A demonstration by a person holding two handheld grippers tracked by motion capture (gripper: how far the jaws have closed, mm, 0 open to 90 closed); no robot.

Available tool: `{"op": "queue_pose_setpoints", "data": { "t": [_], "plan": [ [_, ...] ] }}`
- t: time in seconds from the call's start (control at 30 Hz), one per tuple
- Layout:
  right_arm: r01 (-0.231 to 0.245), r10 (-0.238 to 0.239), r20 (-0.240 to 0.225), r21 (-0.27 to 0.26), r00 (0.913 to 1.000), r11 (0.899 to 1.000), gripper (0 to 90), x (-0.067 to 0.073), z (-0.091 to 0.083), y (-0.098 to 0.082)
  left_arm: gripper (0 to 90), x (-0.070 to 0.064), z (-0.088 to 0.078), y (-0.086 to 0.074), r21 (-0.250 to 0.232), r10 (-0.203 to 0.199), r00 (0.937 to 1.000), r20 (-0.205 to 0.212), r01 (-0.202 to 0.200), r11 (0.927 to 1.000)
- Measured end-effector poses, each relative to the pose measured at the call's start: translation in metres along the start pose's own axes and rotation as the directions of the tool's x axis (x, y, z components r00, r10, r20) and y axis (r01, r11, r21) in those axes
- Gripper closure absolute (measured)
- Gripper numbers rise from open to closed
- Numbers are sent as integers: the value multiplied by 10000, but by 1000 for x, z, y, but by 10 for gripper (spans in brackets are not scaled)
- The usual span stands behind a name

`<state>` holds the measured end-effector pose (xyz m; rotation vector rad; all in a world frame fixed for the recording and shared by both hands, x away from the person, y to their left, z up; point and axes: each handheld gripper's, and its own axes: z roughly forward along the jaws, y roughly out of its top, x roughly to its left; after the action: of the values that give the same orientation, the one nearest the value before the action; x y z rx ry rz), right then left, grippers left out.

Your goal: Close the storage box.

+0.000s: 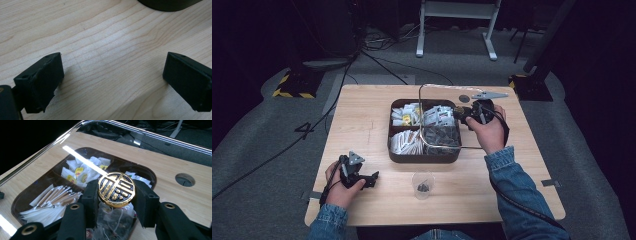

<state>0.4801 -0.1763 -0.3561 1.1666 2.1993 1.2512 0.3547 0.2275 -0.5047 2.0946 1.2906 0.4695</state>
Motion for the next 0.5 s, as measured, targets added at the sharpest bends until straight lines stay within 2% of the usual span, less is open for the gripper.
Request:
{"op": "queue_pose_setpoints", "data": {
  "t": [0.5],
  "plan": [
    [156, -156, 0, 227, 9999, 9996, 582, 24, 27, 6, 36, 1, 0, 0, 33, 52, 10000, 12, -52, 10000]
  ]
}}
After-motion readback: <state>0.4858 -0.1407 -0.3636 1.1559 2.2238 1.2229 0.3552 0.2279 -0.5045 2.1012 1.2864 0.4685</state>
